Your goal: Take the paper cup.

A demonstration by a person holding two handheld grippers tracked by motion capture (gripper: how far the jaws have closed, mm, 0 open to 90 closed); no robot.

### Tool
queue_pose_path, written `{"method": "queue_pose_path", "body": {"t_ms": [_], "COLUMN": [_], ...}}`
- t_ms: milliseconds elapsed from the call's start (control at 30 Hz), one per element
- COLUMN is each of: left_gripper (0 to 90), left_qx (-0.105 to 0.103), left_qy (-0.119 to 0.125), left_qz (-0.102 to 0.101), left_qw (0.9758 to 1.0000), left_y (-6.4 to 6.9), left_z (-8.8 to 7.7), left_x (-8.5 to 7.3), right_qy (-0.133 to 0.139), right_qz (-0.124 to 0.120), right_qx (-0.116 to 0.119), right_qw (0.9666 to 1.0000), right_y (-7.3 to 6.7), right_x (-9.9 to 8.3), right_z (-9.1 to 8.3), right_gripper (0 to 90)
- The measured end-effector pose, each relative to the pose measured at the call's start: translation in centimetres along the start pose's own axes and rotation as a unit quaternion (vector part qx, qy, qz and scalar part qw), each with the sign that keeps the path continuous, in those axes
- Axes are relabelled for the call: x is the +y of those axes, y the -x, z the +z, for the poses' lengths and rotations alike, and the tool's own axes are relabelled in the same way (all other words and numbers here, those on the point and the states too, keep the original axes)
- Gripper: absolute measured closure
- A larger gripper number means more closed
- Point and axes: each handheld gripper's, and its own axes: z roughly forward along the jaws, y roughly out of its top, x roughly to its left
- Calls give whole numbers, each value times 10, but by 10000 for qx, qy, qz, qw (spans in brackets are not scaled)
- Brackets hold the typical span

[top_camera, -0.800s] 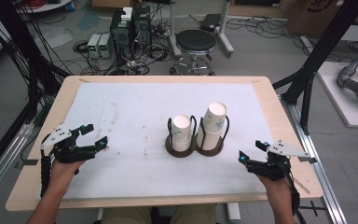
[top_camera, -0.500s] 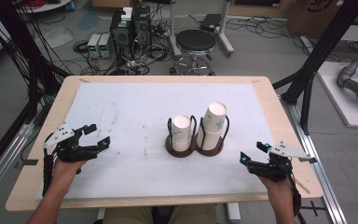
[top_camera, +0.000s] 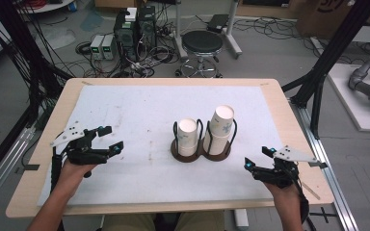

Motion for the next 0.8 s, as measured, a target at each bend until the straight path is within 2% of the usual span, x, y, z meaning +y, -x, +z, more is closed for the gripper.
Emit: {"method": "queue_pose_path", "body": {"t_ms": [200, 400, 500, 733, 800], "left_gripper": [164, 166, 165, 167, 167], "left_qx": [-392, -750, -927, -1142, -1214], "left_qy": [7, -244, -333, -547, -633], "left_qz": [157, 377, 447, 498, 553], "left_qw": [9991, 9962, 9941, 9907, 9890], "left_y": [10, 25, 32, 43, 47], "left_z": [20, 49, 62, 91, 100], "left_x": [29, 51, 58, 68, 70], "right_qy": [-42, -24, -20, 2, -5], "right_qz": [-2, 65, 50, 57, 71], "right_qx": [25, 17, 4, 10, 11], "right_qw": [10000, 10000, 10000, 10000, 10000], "right_y": [0, 1, 2, 2, 2], "right_x": [0, -1, -1, -2, -2], "right_z": [4, 0, -1, -3, -3], "right_gripper": [210, 210, 209, 210, 210]}}
